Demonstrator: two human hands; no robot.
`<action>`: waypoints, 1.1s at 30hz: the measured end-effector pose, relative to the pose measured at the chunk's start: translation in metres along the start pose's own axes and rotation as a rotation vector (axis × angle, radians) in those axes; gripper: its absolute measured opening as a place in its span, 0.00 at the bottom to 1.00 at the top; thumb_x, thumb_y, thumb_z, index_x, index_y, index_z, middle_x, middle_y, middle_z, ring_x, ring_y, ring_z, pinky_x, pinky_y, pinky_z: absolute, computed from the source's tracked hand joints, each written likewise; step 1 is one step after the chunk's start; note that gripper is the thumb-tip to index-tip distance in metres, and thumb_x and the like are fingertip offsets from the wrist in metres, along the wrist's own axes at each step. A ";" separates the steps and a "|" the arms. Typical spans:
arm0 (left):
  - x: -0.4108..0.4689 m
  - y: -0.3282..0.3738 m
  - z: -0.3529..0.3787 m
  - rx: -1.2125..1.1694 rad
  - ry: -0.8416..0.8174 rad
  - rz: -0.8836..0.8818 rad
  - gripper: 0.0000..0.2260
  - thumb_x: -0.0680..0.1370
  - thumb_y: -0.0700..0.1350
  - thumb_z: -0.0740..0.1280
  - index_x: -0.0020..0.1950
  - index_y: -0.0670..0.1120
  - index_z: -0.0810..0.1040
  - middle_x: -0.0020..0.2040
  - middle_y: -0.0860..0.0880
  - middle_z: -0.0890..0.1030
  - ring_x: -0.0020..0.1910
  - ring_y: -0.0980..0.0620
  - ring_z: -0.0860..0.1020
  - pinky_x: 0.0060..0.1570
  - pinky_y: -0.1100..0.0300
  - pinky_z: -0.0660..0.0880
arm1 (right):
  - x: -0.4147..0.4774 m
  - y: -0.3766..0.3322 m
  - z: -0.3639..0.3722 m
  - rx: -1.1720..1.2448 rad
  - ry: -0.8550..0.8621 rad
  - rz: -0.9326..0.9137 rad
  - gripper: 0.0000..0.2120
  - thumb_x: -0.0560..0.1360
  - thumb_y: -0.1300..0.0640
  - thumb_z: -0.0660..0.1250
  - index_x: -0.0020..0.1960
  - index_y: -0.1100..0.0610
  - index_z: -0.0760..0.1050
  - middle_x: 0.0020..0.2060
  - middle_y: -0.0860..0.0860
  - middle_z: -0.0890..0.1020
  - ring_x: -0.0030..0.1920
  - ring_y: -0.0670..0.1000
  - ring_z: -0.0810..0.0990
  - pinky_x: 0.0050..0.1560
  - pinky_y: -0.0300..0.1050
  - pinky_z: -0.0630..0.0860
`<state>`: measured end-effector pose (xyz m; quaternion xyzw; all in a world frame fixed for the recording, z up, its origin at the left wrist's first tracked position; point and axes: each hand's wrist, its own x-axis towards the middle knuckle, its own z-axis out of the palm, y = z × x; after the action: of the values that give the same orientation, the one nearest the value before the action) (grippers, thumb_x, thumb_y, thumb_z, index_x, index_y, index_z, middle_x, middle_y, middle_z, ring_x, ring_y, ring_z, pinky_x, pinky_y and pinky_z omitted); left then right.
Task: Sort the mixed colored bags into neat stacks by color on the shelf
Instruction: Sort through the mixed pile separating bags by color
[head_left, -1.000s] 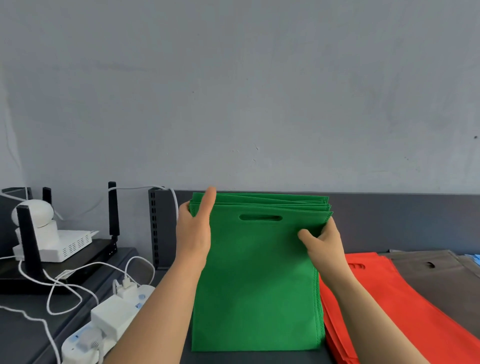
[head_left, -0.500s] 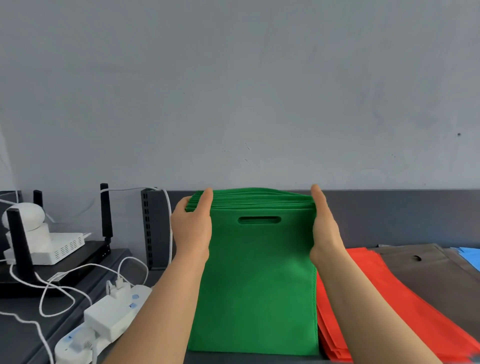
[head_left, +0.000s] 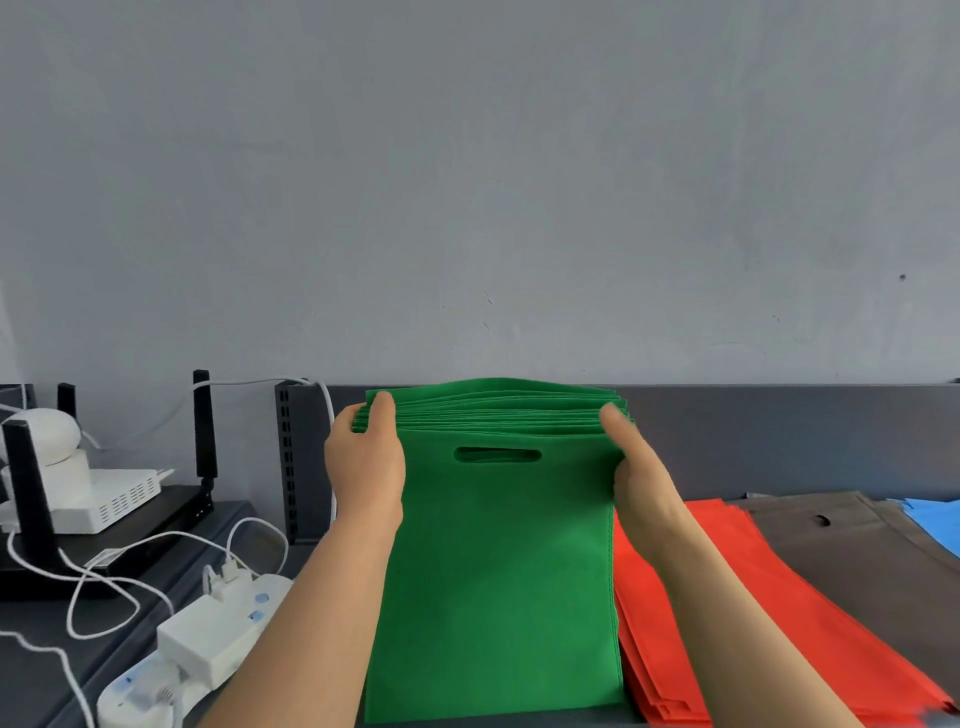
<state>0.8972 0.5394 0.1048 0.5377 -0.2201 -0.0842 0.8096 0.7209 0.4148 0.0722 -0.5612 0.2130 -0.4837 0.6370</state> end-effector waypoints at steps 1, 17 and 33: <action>0.001 -0.001 0.000 0.002 0.006 0.001 0.10 0.80 0.50 0.61 0.61 0.49 0.71 0.36 0.57 0.67 0.33 0.61 0.64 0.33 0.62 0.63 | -0.003 0.002 -0.002 -0.059 -0.080 -0.065 0.37 0.63 0.40 0.76 0.68 0.52 0.70 0.64 0.50 0.77 0.64 0.51 0.75 0.64 0.54 0.70; 0.000 -0.035 -0.029 0.364 -0.337 0.218 0.14 0.80 0.38 0.59 0.64 0.48 0.62 0.41 0.60 0.70 0.33 0.64 0.67 0.29 0.74 0.68 | 0.006 0.014 0.003 -0.243 0.082 -0.275 0.16 0.70 0.59 0.74 0.56 0.52 0.76 0.48 0.45 0.84 0.48 0.44 0.83 0.43 0.37 0.79; 0.018 -0.056 -0.037 0.367 -0.358 0.203 0.12 0.80 0.42 0.63 0.62 0.49 0.67 0.46 0.57 0.76 0.38 0.61 0.73 0.37 0.68 0.70 | 0.020 0.026 -0.003 -0.386 0.105 -0.322 0.30 0.70 0.48 0.71 0.69 0.40 0.62 0.65 0.41 0.73 0.67 0.45 0.71 0.67 0.56 0.69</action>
<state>0.9351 0.5407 0.0470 0.6270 -0.4238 -0.0551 0.6513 0.7371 0.3942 0.0533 -0.6731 0.2421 -0.5578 0.4208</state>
